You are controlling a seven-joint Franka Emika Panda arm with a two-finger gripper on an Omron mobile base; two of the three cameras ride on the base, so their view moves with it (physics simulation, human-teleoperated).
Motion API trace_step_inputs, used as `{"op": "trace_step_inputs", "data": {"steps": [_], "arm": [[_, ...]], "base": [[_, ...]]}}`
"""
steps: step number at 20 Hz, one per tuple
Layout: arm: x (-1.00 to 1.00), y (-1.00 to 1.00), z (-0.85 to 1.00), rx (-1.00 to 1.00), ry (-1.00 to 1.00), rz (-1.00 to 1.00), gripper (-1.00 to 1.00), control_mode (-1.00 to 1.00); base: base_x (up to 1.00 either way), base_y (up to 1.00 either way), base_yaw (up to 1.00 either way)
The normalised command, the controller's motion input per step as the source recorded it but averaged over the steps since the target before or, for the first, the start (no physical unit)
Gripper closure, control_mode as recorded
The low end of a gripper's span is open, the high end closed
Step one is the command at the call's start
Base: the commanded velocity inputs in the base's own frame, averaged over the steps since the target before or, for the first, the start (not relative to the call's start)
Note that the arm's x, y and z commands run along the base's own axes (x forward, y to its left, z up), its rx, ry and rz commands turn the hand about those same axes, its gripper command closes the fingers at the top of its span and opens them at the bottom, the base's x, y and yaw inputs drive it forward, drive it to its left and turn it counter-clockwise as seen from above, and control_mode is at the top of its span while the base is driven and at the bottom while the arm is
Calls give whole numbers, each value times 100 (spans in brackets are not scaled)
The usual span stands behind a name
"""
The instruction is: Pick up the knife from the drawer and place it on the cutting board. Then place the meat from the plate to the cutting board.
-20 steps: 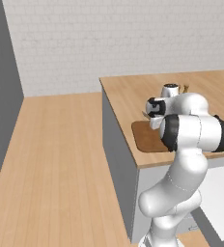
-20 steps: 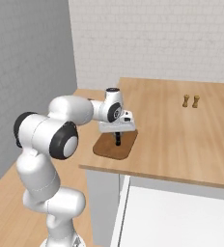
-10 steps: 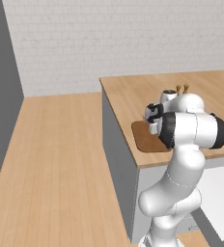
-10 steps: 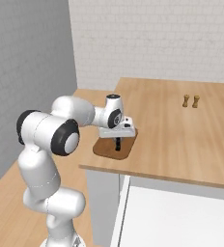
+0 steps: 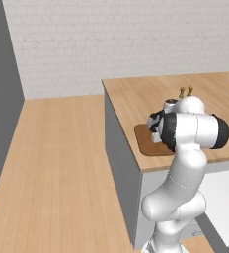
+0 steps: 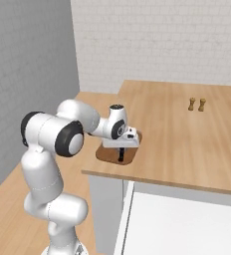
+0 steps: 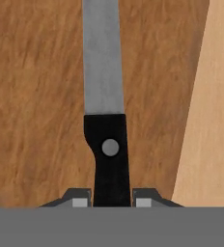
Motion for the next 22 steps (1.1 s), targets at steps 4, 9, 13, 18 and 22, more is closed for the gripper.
{"op": "trace_step_inputs", "data": {"steps": [4,9,13,18,22], "arm": [[0,0,-24,0,0,-2,100,-100],[24,1,-2,0,-1,0,100,-100],[60,3,0,0,0,0,100,-100],[39,3,0,0,0,0,100,-100],[6,0,0,0,0,0,-100,-100]], "base": [[0,0,0],[0,0,0],[0,0,0],[0,0,0],[0,0,0]]}}
